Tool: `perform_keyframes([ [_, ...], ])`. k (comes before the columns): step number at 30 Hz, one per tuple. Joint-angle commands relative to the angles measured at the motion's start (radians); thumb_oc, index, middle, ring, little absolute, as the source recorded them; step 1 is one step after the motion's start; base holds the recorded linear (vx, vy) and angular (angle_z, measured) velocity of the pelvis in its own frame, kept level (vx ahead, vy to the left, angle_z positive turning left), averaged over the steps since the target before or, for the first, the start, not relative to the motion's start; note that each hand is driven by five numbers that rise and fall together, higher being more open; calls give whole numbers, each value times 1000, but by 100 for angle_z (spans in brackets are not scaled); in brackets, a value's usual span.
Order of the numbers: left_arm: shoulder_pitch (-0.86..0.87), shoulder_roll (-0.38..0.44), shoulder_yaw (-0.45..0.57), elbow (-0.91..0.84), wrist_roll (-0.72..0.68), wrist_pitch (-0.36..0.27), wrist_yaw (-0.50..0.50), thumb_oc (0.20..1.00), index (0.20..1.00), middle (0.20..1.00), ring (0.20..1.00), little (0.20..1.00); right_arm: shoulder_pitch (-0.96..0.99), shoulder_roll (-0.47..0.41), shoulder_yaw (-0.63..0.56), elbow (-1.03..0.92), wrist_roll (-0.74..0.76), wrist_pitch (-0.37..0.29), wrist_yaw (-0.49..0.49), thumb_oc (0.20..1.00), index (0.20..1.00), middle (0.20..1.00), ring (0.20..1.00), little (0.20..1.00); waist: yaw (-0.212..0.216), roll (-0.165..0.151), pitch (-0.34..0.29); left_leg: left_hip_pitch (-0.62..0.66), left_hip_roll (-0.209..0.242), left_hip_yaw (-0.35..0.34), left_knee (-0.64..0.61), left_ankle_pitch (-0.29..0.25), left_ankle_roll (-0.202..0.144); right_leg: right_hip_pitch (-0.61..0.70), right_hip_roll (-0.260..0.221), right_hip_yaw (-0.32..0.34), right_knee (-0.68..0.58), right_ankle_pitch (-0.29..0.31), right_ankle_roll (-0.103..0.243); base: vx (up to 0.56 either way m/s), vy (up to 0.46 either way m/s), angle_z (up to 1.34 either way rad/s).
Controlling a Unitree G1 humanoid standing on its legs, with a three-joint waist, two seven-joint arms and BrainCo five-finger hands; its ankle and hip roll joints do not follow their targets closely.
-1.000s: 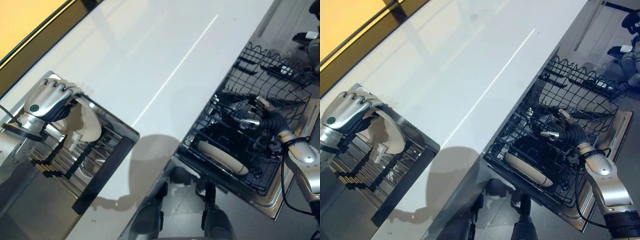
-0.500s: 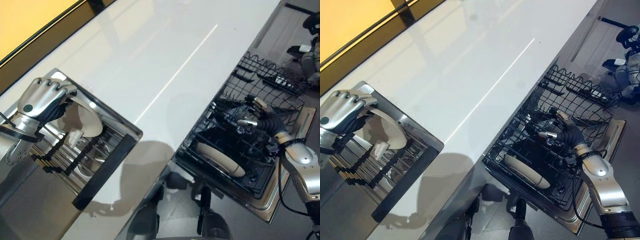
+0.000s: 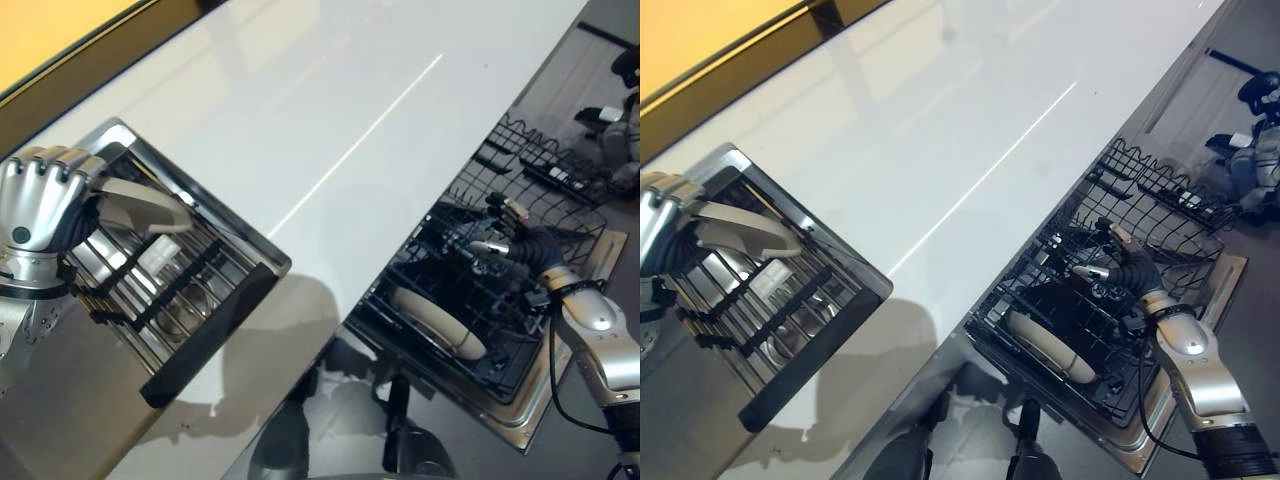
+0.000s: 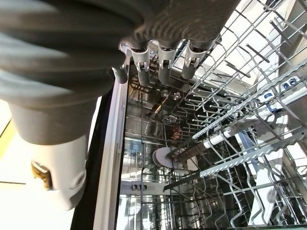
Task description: Pick up plates and place into dishwasher.
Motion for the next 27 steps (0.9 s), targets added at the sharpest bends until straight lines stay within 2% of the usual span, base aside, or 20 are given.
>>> perform_keyframes([
  [1,-114,-25,42,50,19,67,112,200,200,200,200,200,-7,24,-4,-69,32,-87,-49,1000,1000,1000,1000,1000,10,-62,7,-46,-2,-11,-14,21,42,-42,-26,-26,127,-60,45,-22,-108,-4],
  [6,-190,-81,13,73,22,107,163,200,200,200,200,200,-9,49,17,-83,48,-102,-61,1000,1000,1000,1000,1000,4,-103,16,-56,10,-8,-15,20,43,-49,-9,-20,123,-50,44,-9,-70,1],
  [8,-211,-89,2,85,10,115,192,200,200,200,200,200,-8,54,19,-85,49,-106,-60,1000,1000,1000,1000,1000,3,-110,16,-56,12,-5,-17,20,43,-48,-5,-18,119,-48,45,1,-19,0],
  [18,-256,-221,35,86,-34,140,292,200,200,200,200,200,14,109,39,-106,61,-128,-62,1000,1000,1000,1000,1000,3,-168,7,-51,27,0,-30,15,44,-32,13,-14,96,-35,47,14,-59,-2],
  [20,-251,-246,59,91,-81,118,335,200,200,200,200,200,21,117,43,-112,66,-128,-67,1000,1000,1000,1000,1000,5,-174,-1,-41,29,1,-37,14,44,-22,15,-13,90,-36,47,25,-70,-3],
  [22,-232,-281,95,90,-94,67,391,200,200,200,200,200,35,133,47,-115,67,-134,-69,1000,1000,1000,1000,1000,10,-179,-14,-29,28,-2,-43,13,46,-9,15,-15,86,-39,45,57,-73,-4],
  [24,-204,-314,134,56,-90,10,423,200,200,200,200,200,54,153,48,-122,63,-141,-79,1000,1000,1000,1000,1000,17,-183,-29,-19,27,-8,-47,12,47,3,15,-19,83,-41,44,73,-89,-3],
  [27,-157,-374,197,-33,-54,-106,450,200,200,200,200,200,89,184,45,-124,51,-156,-96,1000,1000,1000,1000,1000,30,-185,-63,1,26,-21,-54,8,47,28,13,-30,78,-48,41,75,-95,-6],
])
